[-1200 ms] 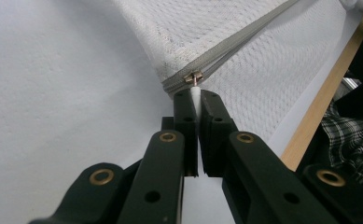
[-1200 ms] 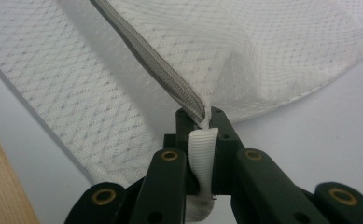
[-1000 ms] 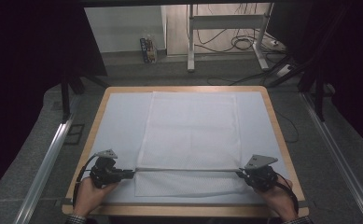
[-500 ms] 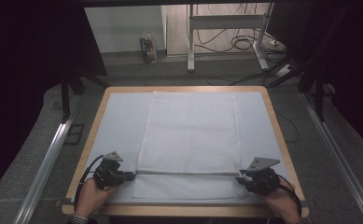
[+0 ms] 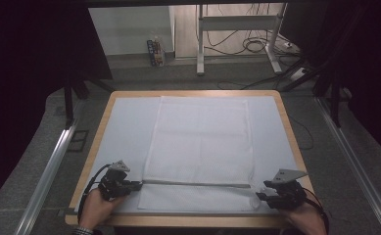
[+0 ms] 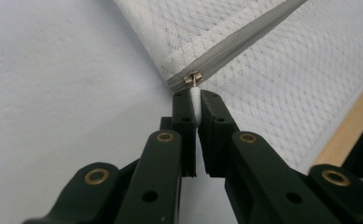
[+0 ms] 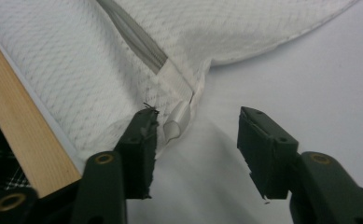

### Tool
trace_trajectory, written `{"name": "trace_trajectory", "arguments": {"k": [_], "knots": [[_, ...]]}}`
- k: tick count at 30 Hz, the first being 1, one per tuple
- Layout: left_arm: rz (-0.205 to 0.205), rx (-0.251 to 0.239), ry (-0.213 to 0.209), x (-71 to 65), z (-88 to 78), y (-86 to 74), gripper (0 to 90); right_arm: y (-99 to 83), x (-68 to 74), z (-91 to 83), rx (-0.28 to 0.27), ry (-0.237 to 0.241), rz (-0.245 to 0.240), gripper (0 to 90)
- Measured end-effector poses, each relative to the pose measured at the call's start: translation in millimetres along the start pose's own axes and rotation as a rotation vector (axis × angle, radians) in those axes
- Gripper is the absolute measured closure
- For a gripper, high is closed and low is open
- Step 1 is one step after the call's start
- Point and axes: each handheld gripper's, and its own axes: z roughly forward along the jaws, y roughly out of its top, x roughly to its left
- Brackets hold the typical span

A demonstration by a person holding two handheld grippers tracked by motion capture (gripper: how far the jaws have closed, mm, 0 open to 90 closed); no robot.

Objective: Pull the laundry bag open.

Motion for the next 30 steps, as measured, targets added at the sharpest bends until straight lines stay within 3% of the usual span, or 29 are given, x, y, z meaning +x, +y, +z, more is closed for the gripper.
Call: {"name": "trace_trajectory", "arguments": {"k": [7,14,21,25,30], "knots": [[0.054,-0.045,0.056,-6.8,1.7,2.6,58.3,7.4,3.6,3.6,-0.036,-0.005,0.003,28.6],[0.079,-0.100,0.103,-12.7,0.0,3.1,31.6,12.0,6.5,3.2,-0.071,-0.028,0.006,16.1],[0.064,-0.170,0.144,-20.4,-11.9,-2.0,9.4,13.3,9.6,-1.4,-0.095,-0.045,0.010,7.2],[0.042,-0.199,0.159,-25.0,-20.5,-9.5,4.9,14.5,12.8,-4.6,-0.102,-0.058,0.008,4.5],[0.048,-0.205,0.190,-30.3,-28.5,-23.4,1.3,13.5,18.4,-7.1,-0.110,-0.067,0.014,2.8]]}}
